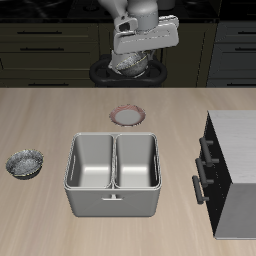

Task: Pick up the bowl on the plate and place it on top of the white cabinet

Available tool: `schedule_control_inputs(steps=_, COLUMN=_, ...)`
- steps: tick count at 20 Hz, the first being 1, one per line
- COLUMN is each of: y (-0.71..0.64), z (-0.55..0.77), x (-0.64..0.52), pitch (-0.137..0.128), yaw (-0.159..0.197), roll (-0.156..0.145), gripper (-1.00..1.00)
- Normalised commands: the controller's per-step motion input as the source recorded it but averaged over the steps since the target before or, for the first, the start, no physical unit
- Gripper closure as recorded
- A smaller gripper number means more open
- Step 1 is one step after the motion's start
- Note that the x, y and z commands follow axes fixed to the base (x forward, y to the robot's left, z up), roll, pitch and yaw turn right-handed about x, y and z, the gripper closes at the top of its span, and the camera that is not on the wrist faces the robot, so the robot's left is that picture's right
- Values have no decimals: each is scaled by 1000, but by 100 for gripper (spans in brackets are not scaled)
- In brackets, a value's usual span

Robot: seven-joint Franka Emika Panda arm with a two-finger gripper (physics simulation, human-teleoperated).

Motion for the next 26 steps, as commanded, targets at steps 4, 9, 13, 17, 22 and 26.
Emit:
schedule_control_inputs(steps=4, y=-66, z=127, x=49, pitch=-20, yaw=6, roll=-12, gripper=100)
schedule_control_inputs(steps=9, y=-23, z=166, x=145, pitch=-17, yaw=-2, roll=-5, gripper=100)
schedule_control_inputs(steps=13, y=96, z=224, x=210, pitch=-33, yaw=16, roll=10, gripper=100)
schedule_control_inputs(steps=17, y=40, z=112, x=264, pitch=6, yaw=10, roll=-3, gripper=100)
schedule_control_inputs(steps=22, y=48, z=116, x=282, pitch=-1, yaw=19, roll=-2, gripper=100)
schedule_control_inputs(steps=26, y=36, z=142, x=270, pitch=7, yaw=11, roll=0, gripper=100)
